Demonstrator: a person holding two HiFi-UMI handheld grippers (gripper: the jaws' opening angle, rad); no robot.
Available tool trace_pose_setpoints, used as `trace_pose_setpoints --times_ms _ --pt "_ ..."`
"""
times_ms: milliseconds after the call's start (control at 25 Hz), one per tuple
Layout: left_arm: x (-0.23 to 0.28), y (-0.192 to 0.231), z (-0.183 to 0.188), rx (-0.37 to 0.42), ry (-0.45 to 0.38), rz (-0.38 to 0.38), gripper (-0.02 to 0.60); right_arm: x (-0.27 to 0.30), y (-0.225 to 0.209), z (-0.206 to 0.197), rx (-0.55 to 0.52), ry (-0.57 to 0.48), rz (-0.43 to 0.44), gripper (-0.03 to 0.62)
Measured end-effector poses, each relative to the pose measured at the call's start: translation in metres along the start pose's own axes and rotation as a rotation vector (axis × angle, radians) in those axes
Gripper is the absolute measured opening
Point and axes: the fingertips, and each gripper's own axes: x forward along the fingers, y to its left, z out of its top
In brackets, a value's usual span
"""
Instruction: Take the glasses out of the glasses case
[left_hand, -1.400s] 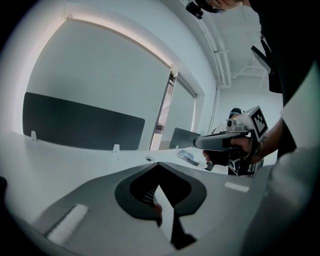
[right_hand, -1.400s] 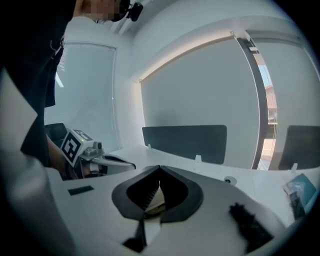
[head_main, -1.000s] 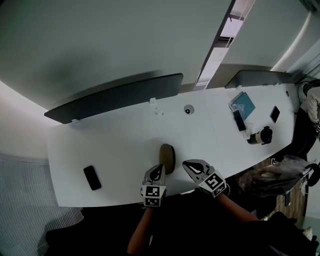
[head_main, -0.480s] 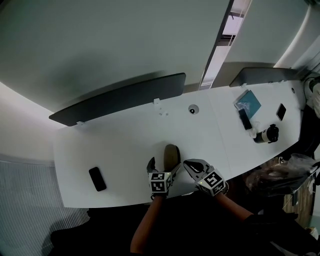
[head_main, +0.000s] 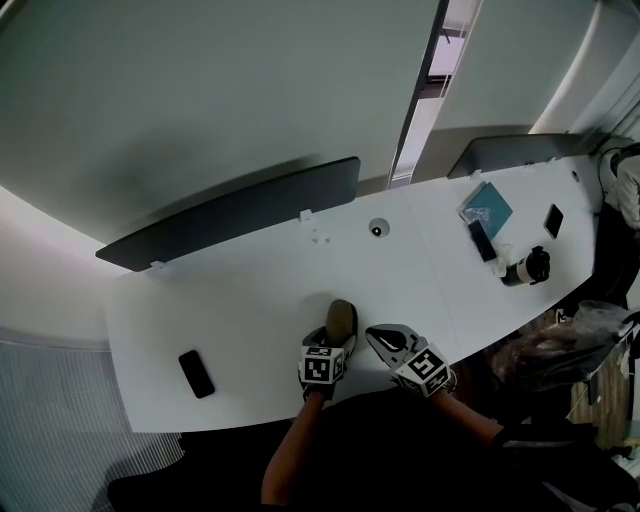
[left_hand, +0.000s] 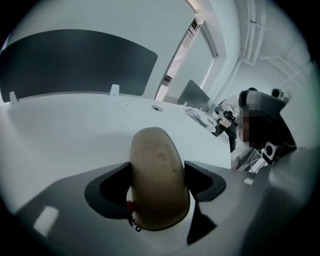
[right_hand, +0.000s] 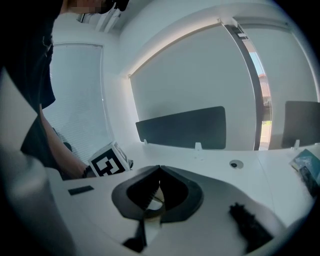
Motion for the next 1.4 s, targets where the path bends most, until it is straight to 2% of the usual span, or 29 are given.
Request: trace_pose_setpoints --times_ms 280,560,680,840,960,1400 --pt "0.0 -0.002 0.003 0.013 0.041 -0.012 0.336 0.015 -0.002 -0.015 0.003 0.038 0.004 0.008" --pt "-0.006 0.001 0.0 -0.131 0.017 -0.072 0.333 0.043 0.0 -0.087 0.022 0.235 0.049 0.008" --pt "-0.005 0.003 0.0 -0.153 0.007 -0.082 0.333 0.048 0.003 -0.105 0.06 0.275 0.06 0.008" --pt "-0.006 0.0 0.002 -0.178 -0.003 -0.102 0.333 0.062 0.015 -0.12 0.007 0.348 0.116 0.008" --pt "-0.01 -0.001 0.004 -0.242 -0.018 -0.14 0.333 0.067 0.02 -0.138 -0.05 0.426 0.142 0.008" --pt "-0.02 0.004 0.007 -0.346 -0.045 -0.206 0.339 0.069 0.02 -0.143 -0.041 0.456 0.143 0.008"
